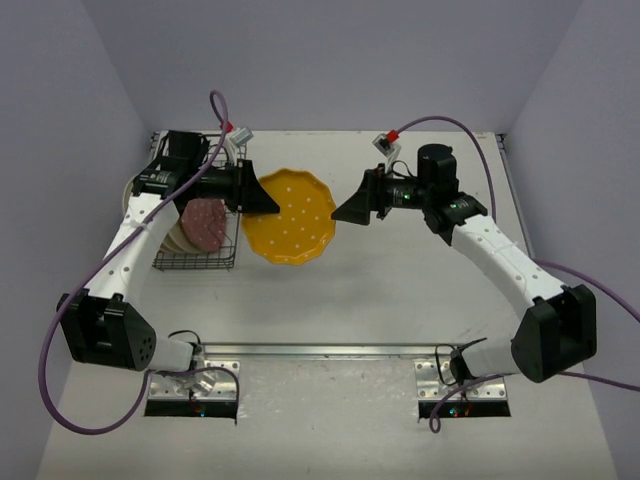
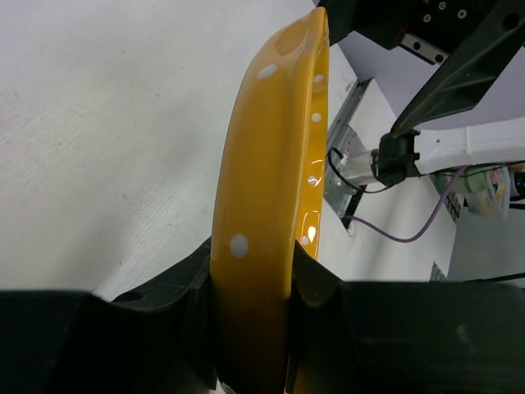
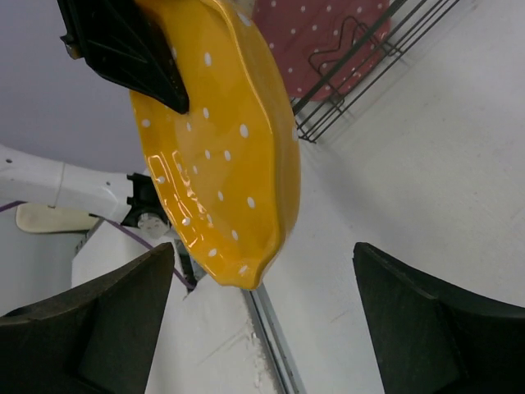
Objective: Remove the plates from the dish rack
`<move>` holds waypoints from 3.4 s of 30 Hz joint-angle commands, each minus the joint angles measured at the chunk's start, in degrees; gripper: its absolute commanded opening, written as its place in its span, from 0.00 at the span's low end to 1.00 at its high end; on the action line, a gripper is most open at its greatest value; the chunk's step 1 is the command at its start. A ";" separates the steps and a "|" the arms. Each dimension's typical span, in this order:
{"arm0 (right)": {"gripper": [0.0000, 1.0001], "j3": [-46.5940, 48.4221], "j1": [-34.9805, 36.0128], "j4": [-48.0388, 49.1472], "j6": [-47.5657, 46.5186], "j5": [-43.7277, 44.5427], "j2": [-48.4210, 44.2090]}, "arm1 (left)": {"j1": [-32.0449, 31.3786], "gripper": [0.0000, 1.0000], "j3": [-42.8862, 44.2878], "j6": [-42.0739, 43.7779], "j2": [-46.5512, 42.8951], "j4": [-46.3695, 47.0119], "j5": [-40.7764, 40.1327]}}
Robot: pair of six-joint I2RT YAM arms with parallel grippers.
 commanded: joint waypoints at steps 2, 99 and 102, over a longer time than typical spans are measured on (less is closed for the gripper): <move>0.81 3.95 3.05 0.17 -0.25 0.48 3.67 | -0.60 0.00 1.03 -2.09 -1.21 7.05 8.21; 0.89 22.27 -32.49 -14.37 -6.24 34.79 25.40 | 11.14 0.67 4.03 6.22 1.47 -5.97 -57.27; 0.94 19.11 -31.52 -13.53 -10.23 33.31 20.36 | 11.20 0.65 2.99 6.37 3.39 -6.20 -58.19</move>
